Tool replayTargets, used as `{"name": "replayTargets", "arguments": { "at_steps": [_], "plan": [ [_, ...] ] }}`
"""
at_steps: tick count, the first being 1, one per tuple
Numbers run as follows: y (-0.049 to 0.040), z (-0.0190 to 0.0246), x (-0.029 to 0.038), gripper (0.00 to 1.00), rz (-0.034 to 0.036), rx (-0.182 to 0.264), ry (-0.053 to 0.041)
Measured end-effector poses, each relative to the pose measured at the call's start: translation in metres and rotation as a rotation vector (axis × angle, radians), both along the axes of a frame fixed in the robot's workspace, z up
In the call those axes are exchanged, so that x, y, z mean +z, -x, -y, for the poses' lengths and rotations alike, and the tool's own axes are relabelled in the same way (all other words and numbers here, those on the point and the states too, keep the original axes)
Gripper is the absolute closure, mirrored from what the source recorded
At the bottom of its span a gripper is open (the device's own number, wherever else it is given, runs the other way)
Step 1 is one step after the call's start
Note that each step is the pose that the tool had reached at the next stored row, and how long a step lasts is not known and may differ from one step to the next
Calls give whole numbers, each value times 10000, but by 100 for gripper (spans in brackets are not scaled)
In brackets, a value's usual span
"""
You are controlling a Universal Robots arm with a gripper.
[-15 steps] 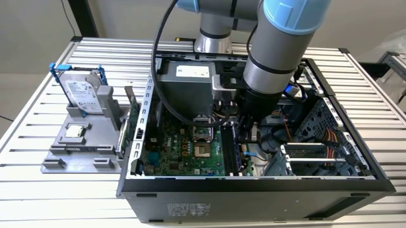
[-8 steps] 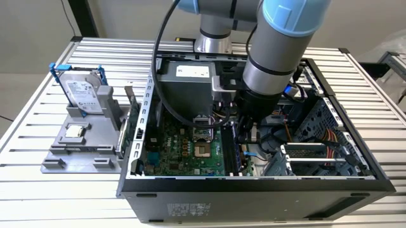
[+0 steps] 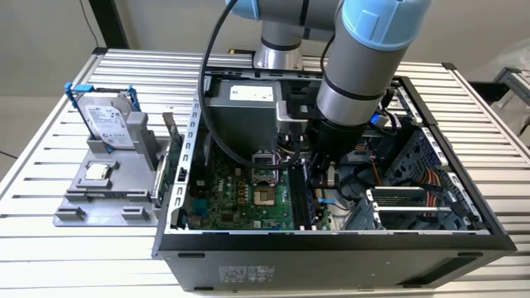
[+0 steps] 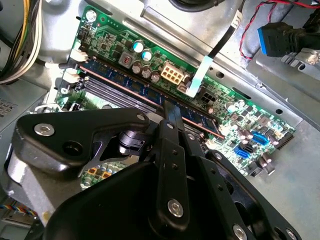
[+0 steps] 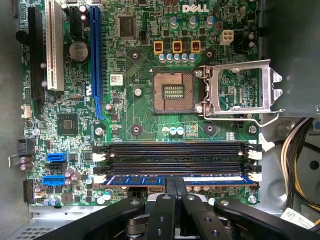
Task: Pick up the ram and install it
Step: 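Press down the ram until it locks into place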
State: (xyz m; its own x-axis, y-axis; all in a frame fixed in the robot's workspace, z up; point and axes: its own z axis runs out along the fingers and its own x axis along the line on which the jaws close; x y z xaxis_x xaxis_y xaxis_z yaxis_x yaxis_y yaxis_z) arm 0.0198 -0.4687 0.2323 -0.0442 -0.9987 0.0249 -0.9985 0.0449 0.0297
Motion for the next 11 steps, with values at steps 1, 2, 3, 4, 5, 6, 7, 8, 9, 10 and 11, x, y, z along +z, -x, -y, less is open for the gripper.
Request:
{"name": "replayTargets", "arguments": {
  "at_steps": [1, 2, 3, 4, 5, 6, 7, 8, 9, 10, 11],
  "plan": [
    [0, 0, 0, 100, 0, 0, 1],
    [0, 0, 0, 100, 0, 0, 1],
    [0, 0, -3, 100, 0, 0, -1],
    [0, 0, -6, 100, 1, 0, -2],
    [0, 0, -7, 100, 0, 0, 0],
    [0, 0, -11, 100, 0, 0, -1],
    [0, 0, -17, 100, 1, 0, -2],
    [0, 0, -23, 100, 0, 0, 0],
    [0, 0, -30, 100, 0, 0, 1],
    [0, 0, -35, 100, 0, 0, 1],
    [0, 0, -39, 100, -1, 0, 1]
  ]
}}
